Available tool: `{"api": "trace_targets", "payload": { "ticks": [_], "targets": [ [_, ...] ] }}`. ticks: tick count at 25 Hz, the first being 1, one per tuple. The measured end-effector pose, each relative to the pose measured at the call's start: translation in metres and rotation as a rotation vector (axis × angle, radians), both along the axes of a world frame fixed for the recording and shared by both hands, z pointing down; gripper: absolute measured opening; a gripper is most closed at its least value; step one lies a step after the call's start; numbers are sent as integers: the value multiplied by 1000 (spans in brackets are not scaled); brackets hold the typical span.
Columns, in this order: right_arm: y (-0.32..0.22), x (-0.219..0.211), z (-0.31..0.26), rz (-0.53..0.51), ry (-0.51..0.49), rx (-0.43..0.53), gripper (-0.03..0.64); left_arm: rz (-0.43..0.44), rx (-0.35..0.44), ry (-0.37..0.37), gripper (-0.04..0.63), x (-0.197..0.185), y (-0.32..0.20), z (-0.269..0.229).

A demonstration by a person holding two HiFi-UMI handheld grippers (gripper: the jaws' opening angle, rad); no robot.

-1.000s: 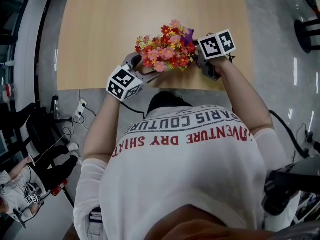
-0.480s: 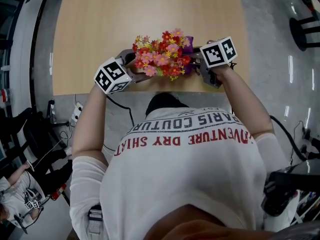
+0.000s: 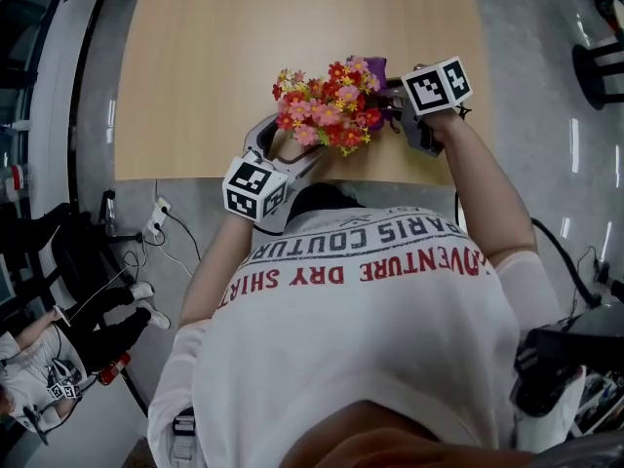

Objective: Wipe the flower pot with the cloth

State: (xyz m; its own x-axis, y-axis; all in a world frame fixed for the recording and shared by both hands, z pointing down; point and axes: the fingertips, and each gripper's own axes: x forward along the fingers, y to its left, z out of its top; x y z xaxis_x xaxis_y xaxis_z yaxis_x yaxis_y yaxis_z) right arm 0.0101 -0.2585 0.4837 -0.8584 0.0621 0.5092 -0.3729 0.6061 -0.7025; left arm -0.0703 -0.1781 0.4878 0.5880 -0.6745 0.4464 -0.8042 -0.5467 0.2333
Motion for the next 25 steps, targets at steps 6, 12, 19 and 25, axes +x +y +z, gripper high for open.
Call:
{"api": "trace_targets", "payload": {
  "ticks": [6,12,19,25],
  "targets": [
    [3,-16,-3,-80,-15,-37,58,-120,1,-4,431,12,-1,12],
    [-8,-19,13,-73,21,-70,57,-120,6,-13,428,9,-14,12],
    [-10,-18,35,-14,122,-49,57,-90,27,-1,419,10,-7,6],
    [-8,-17,30,0,92,-62,58,-44,29,5,417,5,-4,3]
  ]
}}
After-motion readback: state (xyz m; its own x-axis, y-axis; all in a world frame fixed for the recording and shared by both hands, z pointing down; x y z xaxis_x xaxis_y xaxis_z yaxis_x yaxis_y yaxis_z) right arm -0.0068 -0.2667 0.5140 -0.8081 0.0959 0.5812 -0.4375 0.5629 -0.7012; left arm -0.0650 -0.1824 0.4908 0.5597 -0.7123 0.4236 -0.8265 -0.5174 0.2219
